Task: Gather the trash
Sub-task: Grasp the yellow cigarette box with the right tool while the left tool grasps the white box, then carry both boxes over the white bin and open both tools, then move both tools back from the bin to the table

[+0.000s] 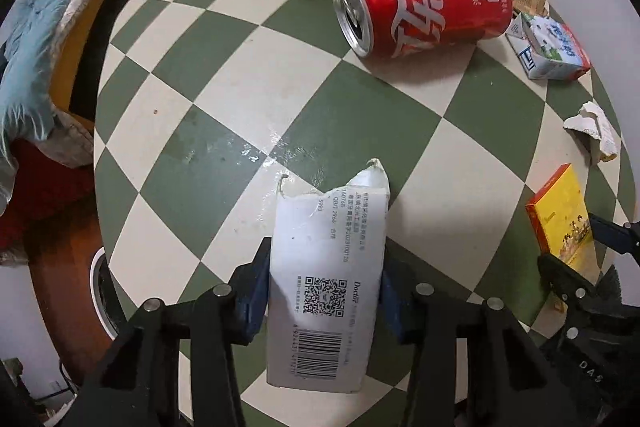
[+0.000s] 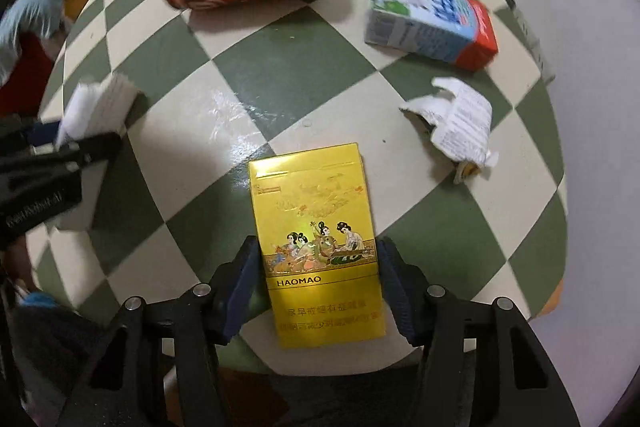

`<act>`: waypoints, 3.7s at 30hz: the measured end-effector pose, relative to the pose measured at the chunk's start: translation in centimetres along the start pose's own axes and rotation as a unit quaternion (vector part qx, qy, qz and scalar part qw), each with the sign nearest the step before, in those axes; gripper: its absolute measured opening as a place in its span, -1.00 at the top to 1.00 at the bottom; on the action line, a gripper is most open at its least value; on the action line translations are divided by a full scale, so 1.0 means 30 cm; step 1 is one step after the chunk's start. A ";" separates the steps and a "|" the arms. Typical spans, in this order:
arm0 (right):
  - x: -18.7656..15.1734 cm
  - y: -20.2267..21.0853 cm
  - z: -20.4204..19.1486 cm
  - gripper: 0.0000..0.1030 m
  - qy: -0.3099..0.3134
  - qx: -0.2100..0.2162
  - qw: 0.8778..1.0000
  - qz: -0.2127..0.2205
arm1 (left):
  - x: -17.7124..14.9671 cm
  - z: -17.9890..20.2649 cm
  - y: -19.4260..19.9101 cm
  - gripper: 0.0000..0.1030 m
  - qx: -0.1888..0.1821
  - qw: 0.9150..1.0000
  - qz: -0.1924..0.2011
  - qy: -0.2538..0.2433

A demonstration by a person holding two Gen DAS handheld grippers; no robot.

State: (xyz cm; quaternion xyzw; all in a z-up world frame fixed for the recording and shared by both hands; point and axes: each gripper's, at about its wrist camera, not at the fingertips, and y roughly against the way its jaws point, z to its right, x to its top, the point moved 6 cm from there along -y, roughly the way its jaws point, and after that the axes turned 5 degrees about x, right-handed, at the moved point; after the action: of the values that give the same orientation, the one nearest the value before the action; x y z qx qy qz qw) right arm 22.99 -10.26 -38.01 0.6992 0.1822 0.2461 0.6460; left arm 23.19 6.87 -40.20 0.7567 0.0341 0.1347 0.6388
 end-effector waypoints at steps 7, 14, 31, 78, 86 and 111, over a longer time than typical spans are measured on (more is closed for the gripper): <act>-0.010 0.078 -0.012 -0.16 -0.019 0.021 0.999 0.043 | -0.011 -0.041 0.140 0.17 0.014 0.997 0.062 0.046; 0.029 0.246 -0.147 -0.15 -0.016 0.061 0.992 0.112 | -0.067 -0.215 0.348 0.17 0.026 0.983 0.136 0.117; 0.209 0.307 -1.052 -0.15 0.127 0.213 0.962 0.113 | -0.429 -1.056 0.396 0.17 0.046 0.930 0.148 0.332; 0.109 -0.445 -1.665 -0.96 0.237 0.113 0.963 -0.058 | -0.914 -1.406 -0.267 -0.96 0.079 0.889 -0.021 0.450; 0.090 -0.317 -1.643 -0.96 0.237 0.126 0.963 -0.036 | -0.930 -1.371 -0.149 -0.96 0.084 0.887 0.002 0.453; 0.008 0.436 -1.238 -0.96 0.164 0.275 0.943 0.093 | -0.837 -1.088 0.483 -0.96 0.126 0.891 0.131 0.415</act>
State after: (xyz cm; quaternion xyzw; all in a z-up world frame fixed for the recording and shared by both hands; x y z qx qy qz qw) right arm 0.84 18.81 -23.37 0.8136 0.2800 0.3569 0.3638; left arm -10.76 29.88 -25.26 0.7032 0.2132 0.5141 0.4424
